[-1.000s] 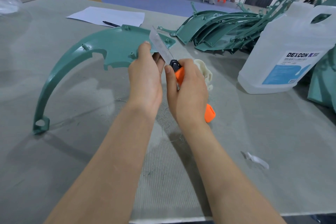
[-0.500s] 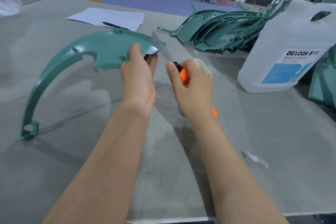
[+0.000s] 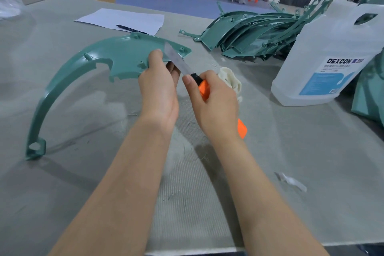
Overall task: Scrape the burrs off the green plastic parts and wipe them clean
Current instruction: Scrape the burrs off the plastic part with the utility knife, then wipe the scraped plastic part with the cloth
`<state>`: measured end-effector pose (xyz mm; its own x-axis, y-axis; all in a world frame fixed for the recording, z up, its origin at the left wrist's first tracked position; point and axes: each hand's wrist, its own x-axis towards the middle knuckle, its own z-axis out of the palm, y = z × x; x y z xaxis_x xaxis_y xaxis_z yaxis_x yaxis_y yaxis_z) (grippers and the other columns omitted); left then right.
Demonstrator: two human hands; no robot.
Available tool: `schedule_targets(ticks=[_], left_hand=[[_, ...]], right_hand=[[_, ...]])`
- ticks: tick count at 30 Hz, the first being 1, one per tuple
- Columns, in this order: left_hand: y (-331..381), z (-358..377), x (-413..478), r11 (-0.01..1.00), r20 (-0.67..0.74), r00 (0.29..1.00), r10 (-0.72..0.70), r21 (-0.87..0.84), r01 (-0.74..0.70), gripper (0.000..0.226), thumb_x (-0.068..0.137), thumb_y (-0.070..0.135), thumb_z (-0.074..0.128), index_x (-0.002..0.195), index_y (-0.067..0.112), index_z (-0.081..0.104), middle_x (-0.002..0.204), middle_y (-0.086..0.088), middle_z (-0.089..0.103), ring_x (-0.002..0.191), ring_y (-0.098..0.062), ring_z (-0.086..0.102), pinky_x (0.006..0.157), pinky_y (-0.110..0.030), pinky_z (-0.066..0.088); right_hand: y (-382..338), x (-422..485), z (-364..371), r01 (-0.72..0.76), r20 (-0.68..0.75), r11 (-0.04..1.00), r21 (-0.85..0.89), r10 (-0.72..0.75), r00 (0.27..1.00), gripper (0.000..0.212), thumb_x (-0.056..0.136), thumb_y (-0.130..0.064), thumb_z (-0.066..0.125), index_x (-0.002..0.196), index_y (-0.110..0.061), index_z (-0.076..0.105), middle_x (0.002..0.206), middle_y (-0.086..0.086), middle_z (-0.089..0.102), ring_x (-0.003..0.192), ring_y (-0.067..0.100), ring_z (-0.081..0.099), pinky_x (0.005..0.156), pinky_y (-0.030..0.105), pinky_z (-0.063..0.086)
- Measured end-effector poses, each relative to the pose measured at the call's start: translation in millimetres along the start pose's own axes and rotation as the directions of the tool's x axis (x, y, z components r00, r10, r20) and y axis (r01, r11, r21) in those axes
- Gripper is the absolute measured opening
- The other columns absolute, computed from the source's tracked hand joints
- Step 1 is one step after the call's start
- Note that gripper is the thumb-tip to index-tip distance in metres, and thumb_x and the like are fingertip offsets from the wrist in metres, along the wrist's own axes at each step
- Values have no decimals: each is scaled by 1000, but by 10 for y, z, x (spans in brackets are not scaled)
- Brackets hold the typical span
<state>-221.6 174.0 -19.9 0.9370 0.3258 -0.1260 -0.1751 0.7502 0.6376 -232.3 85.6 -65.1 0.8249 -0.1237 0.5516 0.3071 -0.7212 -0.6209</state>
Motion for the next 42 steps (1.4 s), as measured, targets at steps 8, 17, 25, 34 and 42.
schedule_targets(ticks=[8,17,25,34,42], left_hand=[[4,10,-16,999,-21,999,47,-21,-47,22,97,11,44,82,12,59,81,2,65,83,-11,66,89,-23,54],[-28,24,-14,1000,-4,1000,19,15,-19,23,98,10,43,81,10,59,75,3,67,80,-10,67,88,-23,54],[-240,20,-26,969,72,997,18,246,-36,27,98,15,43,83,8,64,73,6,71,66,0,67,66,-16,53],[-337,-4,-33,901,137,984,116,403,-163,25,97,21,44,108,11,64,106,1,69,105,-16,65,92,-27,48],[-361,-15,-45,846,249,947,203,441,-298,16,88,26,45,76,27,56,78,12,62,86,-12,62,91,-35,51]], right_hand=[[93,76,-61,-117,-115,993,6,117,986,38,95,-53,47,85,-17,52,74,-5,52,79,14,48,64,34,35],[34,143,-220,-253,-2,946,201,258,966,30,83,-51,68,90,-27,51,74,-5,57,72,21,59,71,43,52],[-95,143,-222,-202,33,914,352,204,978,11,86,-20,70,81,-26,61,72,-5,62,71,15,59,72,33,51],[-46,140,-230,-162,-49,955,247,179,983,12,88,-19,64,77,-16,61,77,5,64,71,18,52,65,29,41],[0,162,-282,-170,-71,949,265,195,978,26,81,-12,62,63,-25,48,55,-10,48,57,7,41,55,19,34]])
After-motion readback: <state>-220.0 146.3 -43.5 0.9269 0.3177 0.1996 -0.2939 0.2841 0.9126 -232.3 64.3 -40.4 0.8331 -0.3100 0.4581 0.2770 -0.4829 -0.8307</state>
